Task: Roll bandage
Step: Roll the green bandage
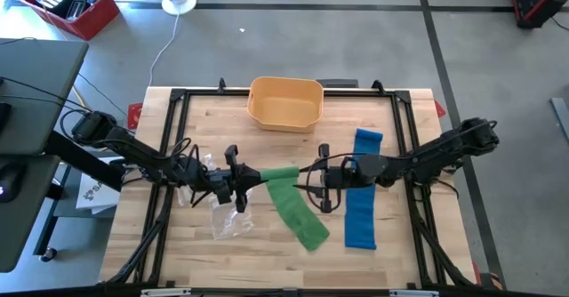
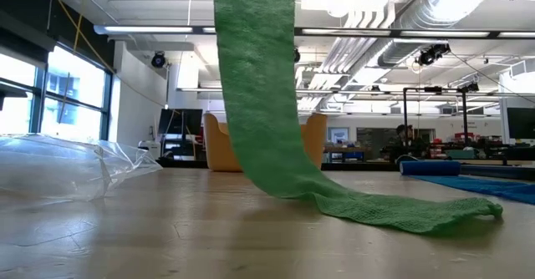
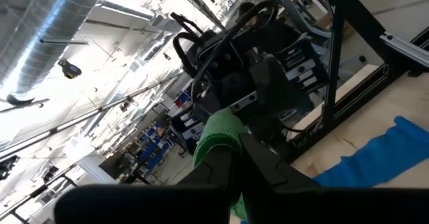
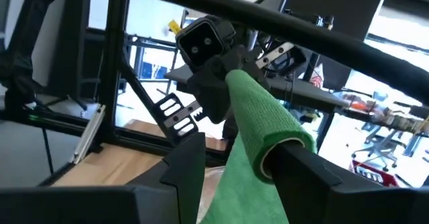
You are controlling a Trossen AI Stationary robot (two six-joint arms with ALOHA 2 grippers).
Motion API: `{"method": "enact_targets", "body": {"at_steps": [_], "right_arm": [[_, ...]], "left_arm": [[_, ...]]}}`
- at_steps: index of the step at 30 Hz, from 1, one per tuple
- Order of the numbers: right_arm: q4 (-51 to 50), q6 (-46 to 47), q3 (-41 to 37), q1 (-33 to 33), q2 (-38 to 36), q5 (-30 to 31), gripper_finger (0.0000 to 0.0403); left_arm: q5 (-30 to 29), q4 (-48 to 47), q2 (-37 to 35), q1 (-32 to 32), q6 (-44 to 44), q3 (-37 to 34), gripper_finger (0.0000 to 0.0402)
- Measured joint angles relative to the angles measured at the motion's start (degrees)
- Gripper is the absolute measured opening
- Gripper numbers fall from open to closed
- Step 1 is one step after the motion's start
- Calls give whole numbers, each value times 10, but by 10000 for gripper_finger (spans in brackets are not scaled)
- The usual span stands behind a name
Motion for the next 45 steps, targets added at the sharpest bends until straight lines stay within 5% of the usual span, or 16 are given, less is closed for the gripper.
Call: {"method": "enact_targets", "body": {"at_steps": [5, 13, 20, 25, 35, 45], "right_arm": [[-37, 0, 12, 0, -1, 0, 136], [-62, -113, 13, -1, -1, 27, 10], [-115, -319, 14, 1, -2, 51, 18], [-140, -398, 14, 1, -2, 56, 7], [-137, -404, 13, 5, -1, 56, 14], [-124, -276, 14, 12, -1, 101, 46]], "left_arm": [[1, -1, 0, 2, -74, 0, 8], [-12, -14, 0, 3, -291, 0, 51], [16, -27, 1, 11, -464, 0, 117], [33, -35, 1, 27, -552, -1, 122], [36, -75, -1, 39, -535, 0, 11], [25, -26, 0, 40, -500, 0, 5]]}}
